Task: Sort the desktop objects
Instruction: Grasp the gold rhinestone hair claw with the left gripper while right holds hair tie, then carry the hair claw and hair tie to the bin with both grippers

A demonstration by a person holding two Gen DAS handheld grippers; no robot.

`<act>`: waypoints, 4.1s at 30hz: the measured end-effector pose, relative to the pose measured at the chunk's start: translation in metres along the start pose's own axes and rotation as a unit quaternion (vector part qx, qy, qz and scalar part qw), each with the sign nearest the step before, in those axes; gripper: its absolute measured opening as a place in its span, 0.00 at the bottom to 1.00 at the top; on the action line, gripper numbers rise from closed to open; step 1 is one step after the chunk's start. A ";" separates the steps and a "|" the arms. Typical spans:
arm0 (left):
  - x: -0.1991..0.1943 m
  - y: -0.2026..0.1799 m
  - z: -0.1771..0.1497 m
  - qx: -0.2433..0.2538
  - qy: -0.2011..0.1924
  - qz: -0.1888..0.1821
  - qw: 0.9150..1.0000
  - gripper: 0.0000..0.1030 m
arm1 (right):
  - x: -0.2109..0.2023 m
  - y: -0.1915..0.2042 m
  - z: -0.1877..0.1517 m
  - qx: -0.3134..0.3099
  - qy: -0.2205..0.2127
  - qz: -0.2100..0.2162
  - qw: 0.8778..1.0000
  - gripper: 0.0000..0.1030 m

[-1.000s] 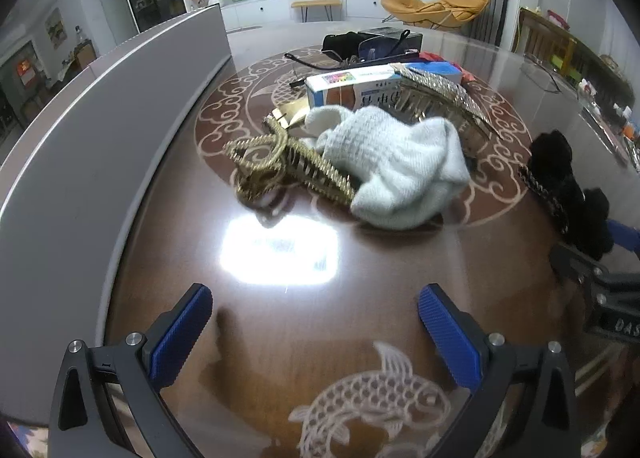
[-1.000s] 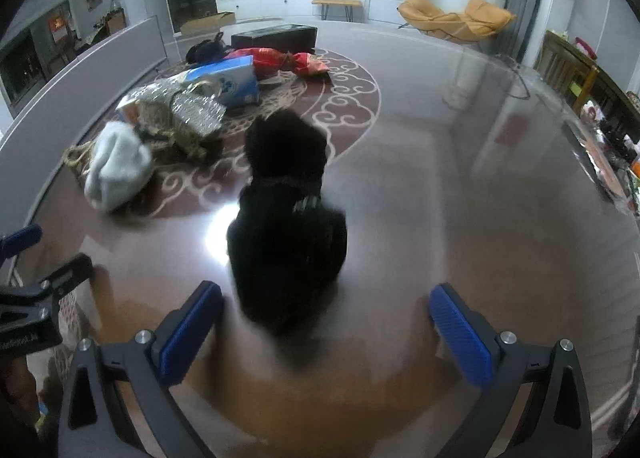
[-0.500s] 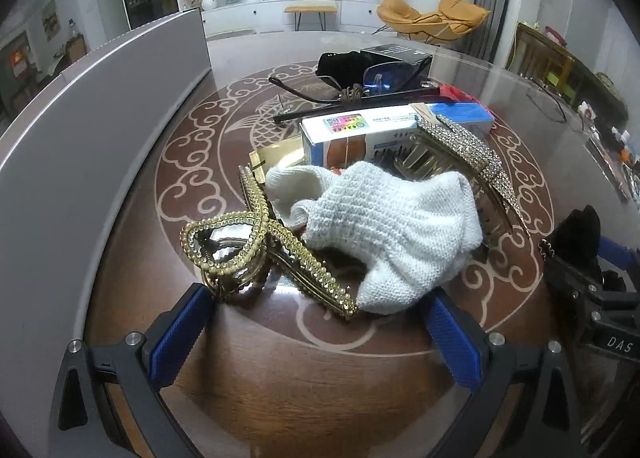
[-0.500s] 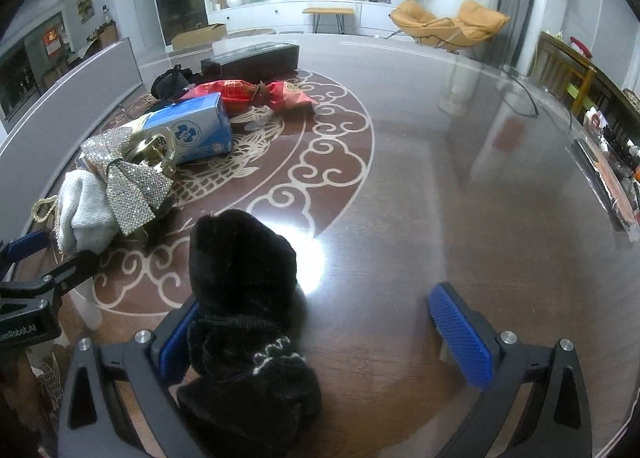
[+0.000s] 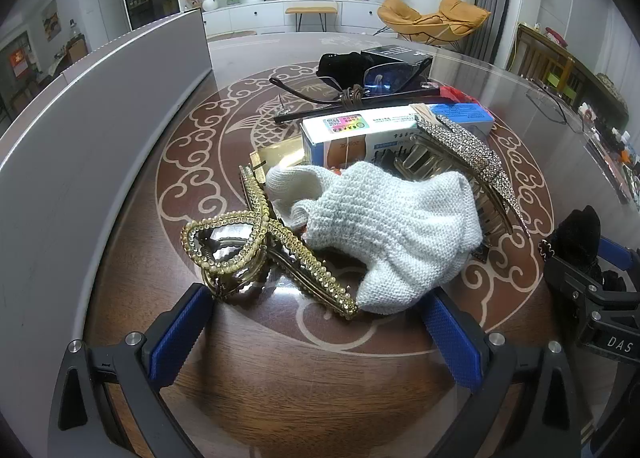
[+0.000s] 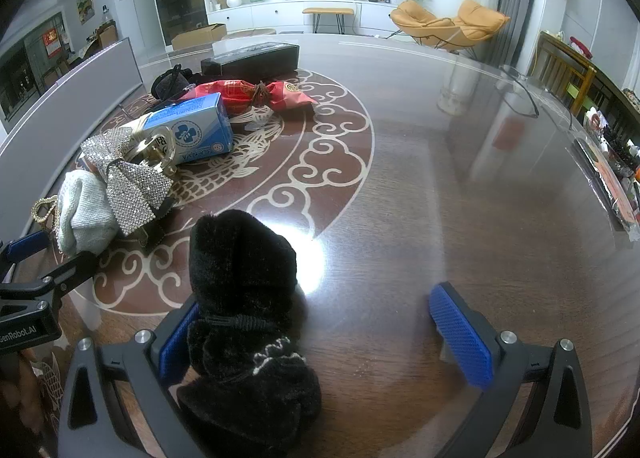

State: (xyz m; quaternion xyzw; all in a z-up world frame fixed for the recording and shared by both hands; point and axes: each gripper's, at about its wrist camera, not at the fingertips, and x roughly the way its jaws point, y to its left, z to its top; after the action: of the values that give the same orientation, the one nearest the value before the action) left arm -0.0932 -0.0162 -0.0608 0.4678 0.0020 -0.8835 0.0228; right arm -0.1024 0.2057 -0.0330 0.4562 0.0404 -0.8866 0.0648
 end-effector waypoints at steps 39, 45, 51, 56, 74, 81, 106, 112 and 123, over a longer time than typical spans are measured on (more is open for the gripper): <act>-0.017 0.008 -0.006 0.029 0.007 -0.042 0.999 1.00 | 0.000 0.000 0.000 0.000 0.000 0.000 1.000 1.00; 0.003 0.005 0.029 -0.065 0.014 -0.058 0.996 1.00 | -0.001 0.000 0.000 0.000 0.000 0.000 1.000 1.00; -0.001 0.024 0.001 -0.015 0.018 -0.021 1.000 1.00 | 0.000 0.000 0.000 0.000 0.000 0.000 1.000 1.00; -0.016 0.053 -0.013 -0.032 0.009 -0.049 0.998 1.00 | 0.000 0.000 0.000 0.000 0.000 0.000 1.000 1.00; 0.034 0.025 0.054 -0.039 0.034 0.016 0.999 1.00 | 0.000 0.000 0.000 0.000 0.000 0.000 1.000 1.00; 0.035 0.026 0.056 -0.023 0.024 0.007 0.999 1.00 | 0.000 0.000 0.000 0.000 0.000 0.000 1.000 1.00; -0.038 0.015 -0.033 0.083 -0.030 -0.062 0.994 0.49 | 0.000 0.000 0.000 0.000 0.000 0.000 1.000 1.00; -0.039 0.019 -0.035 0.059 -0.035 -0.070 0.995 0.49 | 0.000 0.000 0.000 0.000 0.000 0.000 1.000 1.00; -0.044 0.020 -0.044 0.065 -0.043 -0.074 0.994 0.49 | -0.020 -0.015 0.016 0.013 -0.010 0.101 0.995 1.00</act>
State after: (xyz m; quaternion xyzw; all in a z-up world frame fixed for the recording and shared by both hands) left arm -0.0314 -0.0330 -0.0487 0.4286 -0.0216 -0.9003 -0.0732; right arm -0.1060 0.2199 -0.0074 0.4501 -0.0186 -0.8804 0.1486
